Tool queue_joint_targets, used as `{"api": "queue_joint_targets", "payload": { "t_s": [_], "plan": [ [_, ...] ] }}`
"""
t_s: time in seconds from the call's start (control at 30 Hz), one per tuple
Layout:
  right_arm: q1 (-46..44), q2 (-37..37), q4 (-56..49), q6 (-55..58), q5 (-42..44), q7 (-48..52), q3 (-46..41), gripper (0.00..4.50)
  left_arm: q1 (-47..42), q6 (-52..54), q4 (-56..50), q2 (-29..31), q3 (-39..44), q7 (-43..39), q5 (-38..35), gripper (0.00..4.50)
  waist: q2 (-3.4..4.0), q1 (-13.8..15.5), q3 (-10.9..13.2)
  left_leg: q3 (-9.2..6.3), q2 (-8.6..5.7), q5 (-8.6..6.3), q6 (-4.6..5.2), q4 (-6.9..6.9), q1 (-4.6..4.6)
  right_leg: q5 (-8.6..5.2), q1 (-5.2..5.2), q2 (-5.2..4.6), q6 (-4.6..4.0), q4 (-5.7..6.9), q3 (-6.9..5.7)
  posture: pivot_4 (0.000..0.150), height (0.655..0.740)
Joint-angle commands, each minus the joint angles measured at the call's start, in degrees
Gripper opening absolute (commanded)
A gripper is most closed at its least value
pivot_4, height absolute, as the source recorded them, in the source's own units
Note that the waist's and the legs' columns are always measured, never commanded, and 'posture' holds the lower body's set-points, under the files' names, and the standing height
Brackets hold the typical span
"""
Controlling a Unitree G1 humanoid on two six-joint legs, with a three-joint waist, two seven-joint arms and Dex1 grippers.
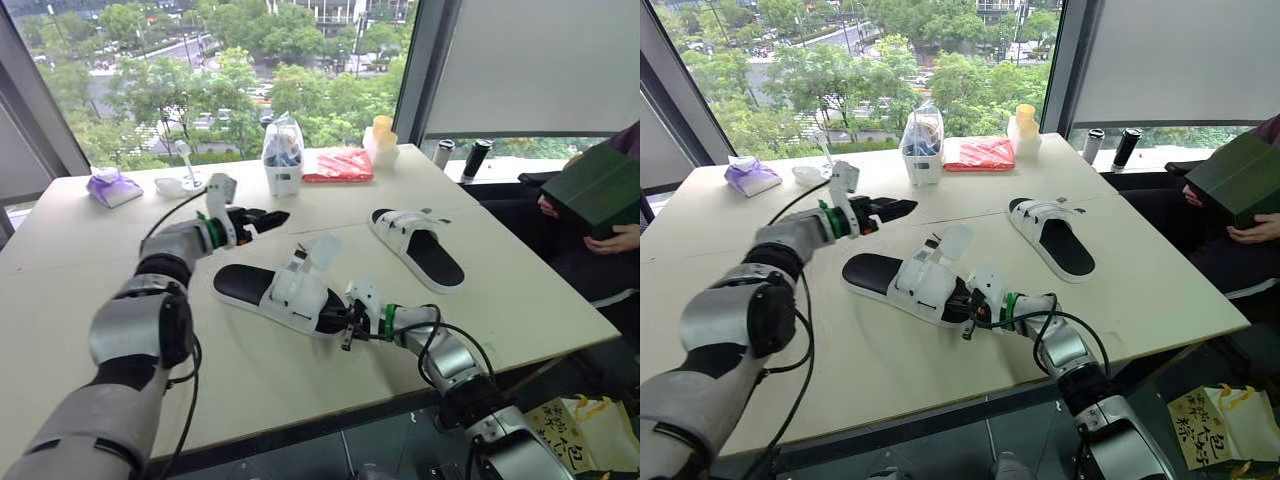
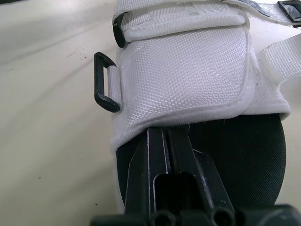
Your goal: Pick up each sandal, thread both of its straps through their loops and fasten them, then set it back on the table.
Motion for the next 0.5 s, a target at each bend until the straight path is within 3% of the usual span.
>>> {"api": "queue_joint_targets", "payload": {
  "t_s": [0.03, 0.27, 0.5],
  "plan": [
    [2.4, -2.0, 0.4, 4.6, -2.4, -1.5, 0.0, 0.0, 5.2, 5.0, -6.9, 2.9, -3.9, -11.8, -0.5, 4.45, 0.14, 0.0, 0.1, 0.0, 0.0, 0.0, 0.0, 0.0, -0.02, -0.01, 0.0, -0.01, 0.0, 0.0, 0.01, 0.15, 0.74],
    [2.6, -3.5, -5.6, 8.1, -1.2, -1.6, -1.5, 0.0, 20.7, 21.1, -29.5, 5.5, -7.0, -19.0, -7.2, 4.45, -0.02, 1.3, 0.5, -0.01, 0.0, 0.0, 0.01, 0.04, -0.31, -0.06, -0.25, 0.0, -0.08, 0.03, 0.04, 0.15, 0.74],
    [2.5, -5.2, -7.7, 9.7, -1.6, -0.4, -1.3, 0.0, 31.6, 28.0, -48.1, 2.2, -12.3, -16.9, -11.9, 4.45, 0.0, 2.2, 0.6, -0.01, -0.04, 0.01, 0.01, 0.16, -0.42, -0.1, -0.26, -0.05, -0.16, -0.02, 0.06, 0.15, 0.74]
  ]
}}
